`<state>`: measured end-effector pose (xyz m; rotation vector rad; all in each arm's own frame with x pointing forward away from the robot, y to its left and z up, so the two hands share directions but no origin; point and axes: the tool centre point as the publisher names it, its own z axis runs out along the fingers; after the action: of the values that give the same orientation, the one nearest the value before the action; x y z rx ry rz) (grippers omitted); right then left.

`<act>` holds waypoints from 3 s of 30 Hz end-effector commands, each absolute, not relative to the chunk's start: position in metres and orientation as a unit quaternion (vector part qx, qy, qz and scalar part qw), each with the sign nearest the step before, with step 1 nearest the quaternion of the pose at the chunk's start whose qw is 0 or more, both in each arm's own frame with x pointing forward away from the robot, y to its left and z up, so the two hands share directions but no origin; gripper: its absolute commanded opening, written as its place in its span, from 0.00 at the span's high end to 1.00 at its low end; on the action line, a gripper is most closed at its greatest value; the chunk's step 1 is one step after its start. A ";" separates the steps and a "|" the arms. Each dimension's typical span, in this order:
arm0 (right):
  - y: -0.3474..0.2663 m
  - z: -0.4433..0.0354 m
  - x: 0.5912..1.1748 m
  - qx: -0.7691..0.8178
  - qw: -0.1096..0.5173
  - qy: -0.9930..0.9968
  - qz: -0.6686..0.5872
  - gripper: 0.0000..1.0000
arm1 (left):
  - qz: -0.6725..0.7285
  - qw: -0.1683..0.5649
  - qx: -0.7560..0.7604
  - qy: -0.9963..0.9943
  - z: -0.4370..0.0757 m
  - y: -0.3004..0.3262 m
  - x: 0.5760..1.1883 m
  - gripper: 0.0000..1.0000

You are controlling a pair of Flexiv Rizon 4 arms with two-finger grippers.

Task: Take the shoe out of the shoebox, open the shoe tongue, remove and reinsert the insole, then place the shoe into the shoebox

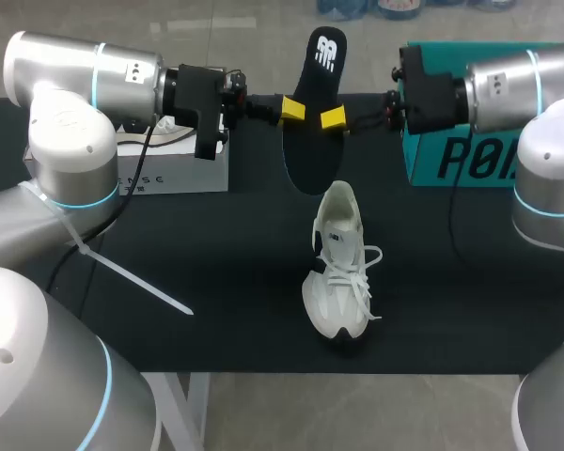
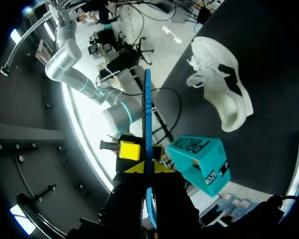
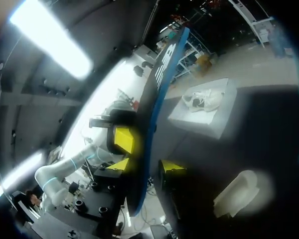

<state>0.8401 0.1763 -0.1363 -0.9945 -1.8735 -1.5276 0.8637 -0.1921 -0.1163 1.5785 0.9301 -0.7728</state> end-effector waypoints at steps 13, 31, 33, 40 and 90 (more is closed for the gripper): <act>0.177 -0.134 0.836 -0.364 0.265 -0.688 -0.569 1.00 | -0.325 0.546 0.665 0.392 -0.117 -0.192 0.863 0.95; 0.154 -0.147 0.838 -0.388 0.237 -0.711 -0.536 1.00 | -0.419 0.276 0.623 0.600 -0.155 -0.094 0.815 0.00; 0.153 -0.147 0.837 -0.388 0.235 -0.713 -0.534 1.00 | -0.439 0.261 0.601 0.615 -0.157 -0.080 0.804 0.00; 0.152 -0.148 0.839 -0.383 0.230 -0.726 -0.523 1.00 | -0.512 0.229 0.532 0.635 -0.166 -0.062 0.781 0.00; 0.146 -0.152 0.839 -0.397 0.227 -0.726 -0.514 1.00 | -0.512 0.231 0.531 0.634 -0.157 -0.047 0.801 0.00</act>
<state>0.8394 0.1463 -0.1525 -1.0911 -1.9966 -1.4221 0.8021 -0.0475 -0.1576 1.4590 1.7424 -1.4112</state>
